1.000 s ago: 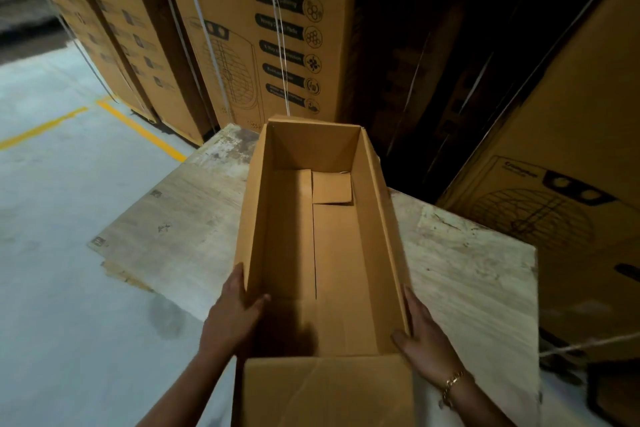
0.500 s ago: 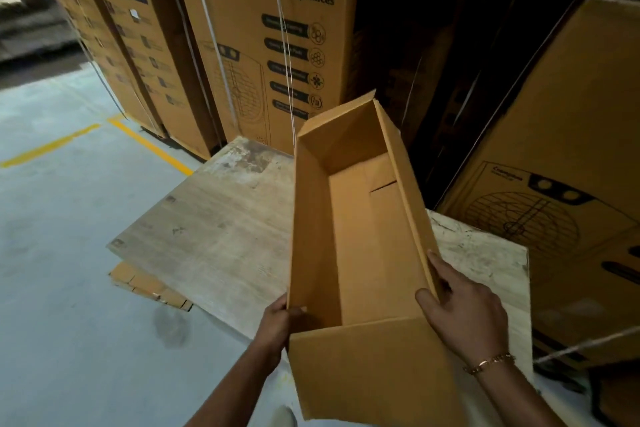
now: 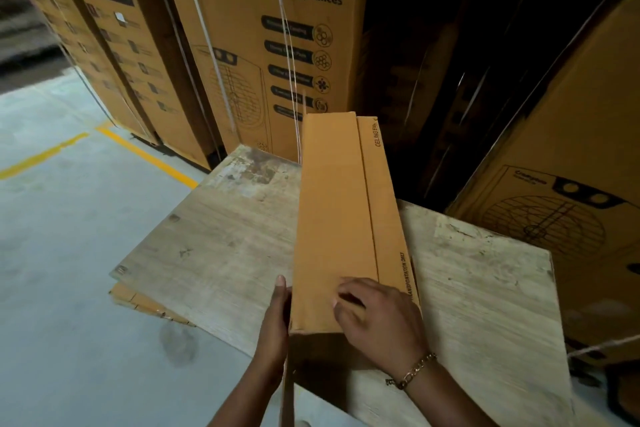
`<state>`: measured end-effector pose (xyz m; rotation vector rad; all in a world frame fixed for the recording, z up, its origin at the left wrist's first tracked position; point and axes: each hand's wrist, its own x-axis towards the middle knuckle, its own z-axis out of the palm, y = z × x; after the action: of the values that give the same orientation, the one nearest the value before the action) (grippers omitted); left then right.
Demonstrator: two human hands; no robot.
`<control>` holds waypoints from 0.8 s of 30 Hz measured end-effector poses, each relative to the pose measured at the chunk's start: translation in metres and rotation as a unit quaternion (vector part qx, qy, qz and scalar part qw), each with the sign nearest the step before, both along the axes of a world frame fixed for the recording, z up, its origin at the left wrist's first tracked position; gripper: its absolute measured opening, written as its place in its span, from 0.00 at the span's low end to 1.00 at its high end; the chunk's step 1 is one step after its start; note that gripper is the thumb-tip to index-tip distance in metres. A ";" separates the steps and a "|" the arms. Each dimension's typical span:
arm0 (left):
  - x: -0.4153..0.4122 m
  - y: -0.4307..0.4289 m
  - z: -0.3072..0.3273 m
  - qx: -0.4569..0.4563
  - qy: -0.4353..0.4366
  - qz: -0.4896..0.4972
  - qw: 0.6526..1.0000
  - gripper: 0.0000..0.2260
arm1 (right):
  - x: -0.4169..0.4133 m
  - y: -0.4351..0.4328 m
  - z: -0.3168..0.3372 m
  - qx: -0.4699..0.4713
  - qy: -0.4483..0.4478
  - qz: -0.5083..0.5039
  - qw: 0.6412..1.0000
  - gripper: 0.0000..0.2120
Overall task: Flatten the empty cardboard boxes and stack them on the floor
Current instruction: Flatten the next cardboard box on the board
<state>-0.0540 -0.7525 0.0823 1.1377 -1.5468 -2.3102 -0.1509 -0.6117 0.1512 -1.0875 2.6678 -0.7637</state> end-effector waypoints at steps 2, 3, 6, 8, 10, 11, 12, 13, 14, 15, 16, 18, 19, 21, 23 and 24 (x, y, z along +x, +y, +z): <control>0.005 -0.003 0.024 -0.026 0.009 -0.034 0.999 0.19 | -0.002 -0.006 -0.004 -0.054 -0.032 0.003 0.998 0.16; 0.006 -0.002 0.030 -0.046 0.010 -0.053 0.998 0.17 | -0.006 -0.005 -0.005 -0.091 -0.037 -0.010 0.995 0.13; -0.003 0.003 0.029 -0.036 0.007 -0.047 0.998 0.13 | -0.031 0.011 -0.006 -0.110 0.004 -0.118 0.987 0.21; -0.011 0.008 0.028 -0.042 -0.012 -0.015 0.999 0.13 | -0.051 0.029 -0.010 -0.067 -0.059 -0.198 0.976 0.37; -0.019 0.014 0.028 -0.046 -0.017 0.001 0.999 0.17 | -0.057 0.040 -0.009 -0.100 -0.278 -0.255 0.921 0.55; -0.023 0.017 0.027 -0.058 -0.020 0.006 0.998 0.19 | -0.056 0.044 -0.013 -0.155 -0.387 -0.252 0.873 0.61; -0.025 0.020 0.025 -0.078 -0.019 0.013 0.997 0.19 | -0.055 0.048 -0.021 -0.199 -0.447 -0.254 0.834 0.63; -0.029 0.022 0.028 -0.104 -0.025 0.015 0.994 0.20 | -0.054 0.052 -0.027 -0.231 -0.471 -0.260 0.811 0.63; -0.034 0.024 0.030 -0.126 -0.018 0.015 0.992 0.21 | -0.053 0.057 -0.031 -0.254 -0.474 -0.265 0.800 0.62; -0.039 0.025 0.032 -0.143 -0.004 0.010 0.990 0.24 | -0.052 0.059 -0.028 -0.277 -0.467 -0.263 0.797 0.61; -0.043 0.026 0.036 -0.157 0.020 0.004 0.987 0.25 | -0.052 0.060 -0.022 -0.296 -0.456 -0.263 0.797 0.58; -0.050 0.022 0.045 -0.157 0.050 0.004 0.986 0.23 | -0.052 0.059 -0.004 -0.328 -0.438 -0.241 0.802 0.48; -0.052 0.016 0.047 -0.141 0.056 0.006 0.988 0.21 | -0.052 0.060 0.002 -0.333 -0.421 -0.225 0.813 0.41; -0.052 -0.001 0.043 -0.097 0.055 0.011 0.994 0.19 | -0.051 0.057 0.012 -0.307 -0.371 -0.183 0.857 0.34; -0.046 -0.017 0.031 -0.033 0.023 0.008 0.999 0.21 | -0.047 0.046 0.017 -0.240 -0.322 -0.139 0.905 0.35; -0.040 -0.023 0.021 0.002 0.003 0.006 1.000 0.23 | -0.044 0.038 0.018 -0.184 -0.293 -0.116 0.931 0.38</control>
<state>-0.0944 -0.7756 0.1032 1.1374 -1.5306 -2.3082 -0.1945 -0.5736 0.1692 -0.4801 2.1956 -1.4171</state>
